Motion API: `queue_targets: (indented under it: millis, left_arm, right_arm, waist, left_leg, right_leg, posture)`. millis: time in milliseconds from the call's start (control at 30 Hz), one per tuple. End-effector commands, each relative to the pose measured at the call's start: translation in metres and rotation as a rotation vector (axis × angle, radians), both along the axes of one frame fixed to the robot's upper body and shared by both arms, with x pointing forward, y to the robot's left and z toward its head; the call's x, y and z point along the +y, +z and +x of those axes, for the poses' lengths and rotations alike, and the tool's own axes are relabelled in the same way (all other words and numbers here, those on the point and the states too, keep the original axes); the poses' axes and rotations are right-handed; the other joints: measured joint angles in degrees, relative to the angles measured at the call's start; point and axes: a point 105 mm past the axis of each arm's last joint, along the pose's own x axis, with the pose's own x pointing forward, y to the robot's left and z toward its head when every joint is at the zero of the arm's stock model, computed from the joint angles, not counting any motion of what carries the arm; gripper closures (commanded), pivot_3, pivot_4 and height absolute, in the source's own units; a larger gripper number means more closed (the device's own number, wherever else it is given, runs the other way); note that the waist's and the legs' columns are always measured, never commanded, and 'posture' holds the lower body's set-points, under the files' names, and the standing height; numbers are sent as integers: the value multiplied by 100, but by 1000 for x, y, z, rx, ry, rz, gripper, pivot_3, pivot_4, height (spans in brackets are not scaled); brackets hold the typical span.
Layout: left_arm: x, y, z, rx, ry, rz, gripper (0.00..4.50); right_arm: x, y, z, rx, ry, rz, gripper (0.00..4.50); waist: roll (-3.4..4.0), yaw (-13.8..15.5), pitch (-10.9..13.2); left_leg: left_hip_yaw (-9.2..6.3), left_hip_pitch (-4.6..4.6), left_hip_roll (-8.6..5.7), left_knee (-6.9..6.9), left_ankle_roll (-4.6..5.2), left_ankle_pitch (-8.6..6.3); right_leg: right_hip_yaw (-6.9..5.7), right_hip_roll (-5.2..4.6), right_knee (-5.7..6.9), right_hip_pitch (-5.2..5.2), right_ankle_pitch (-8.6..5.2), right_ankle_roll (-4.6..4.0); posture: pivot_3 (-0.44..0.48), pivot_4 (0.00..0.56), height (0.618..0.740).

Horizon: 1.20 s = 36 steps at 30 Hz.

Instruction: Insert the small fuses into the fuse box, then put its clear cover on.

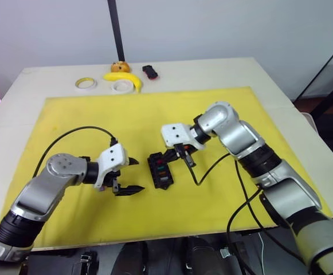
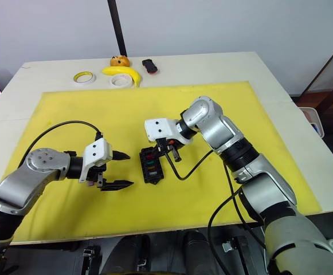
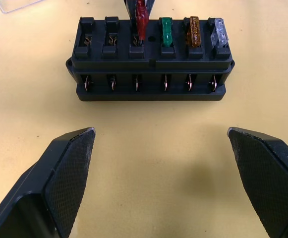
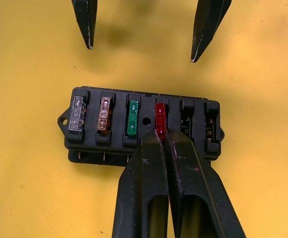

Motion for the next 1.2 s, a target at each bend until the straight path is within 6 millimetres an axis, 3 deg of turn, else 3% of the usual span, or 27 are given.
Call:
queue_targets:
  millis: [33, 333, 1200]
  left_arm:
    - [-4, 5, -2, -33, -21, -3, 11]
    - [-5, 4, -2, -34, -21, -3, 11]
    - [-4, 4, -3, -38, -16, -1, 11]
  right_arm:
    - [5, 13, 2, -47, 23, 13, 4500]
    - [8, 19, 1, -50, 32, 24, 4500]
    - [6, 2, 7, -73, 29, -46, 4500]
  waist:
    - [0, 0, 0]
    - [0, 0, 0]
    - [0, 0, 0]
  left_leg:
    - [0, 0, 0, 0, 0, 0]
    - [0, 0, 0, 0, 0, 0]
    - [0, 2, 0, 0, 0, 0]
  right_leg:
    - [0, 0, 0, 0, 0, 0]
    - [0, 0, 0, 0, 0, 0]
    - [0, 0, 1, 1, 0, 0]
  posture:
    - [0, 150, 740]
    - [0, 150, 740]
    - [0, 150, 740]
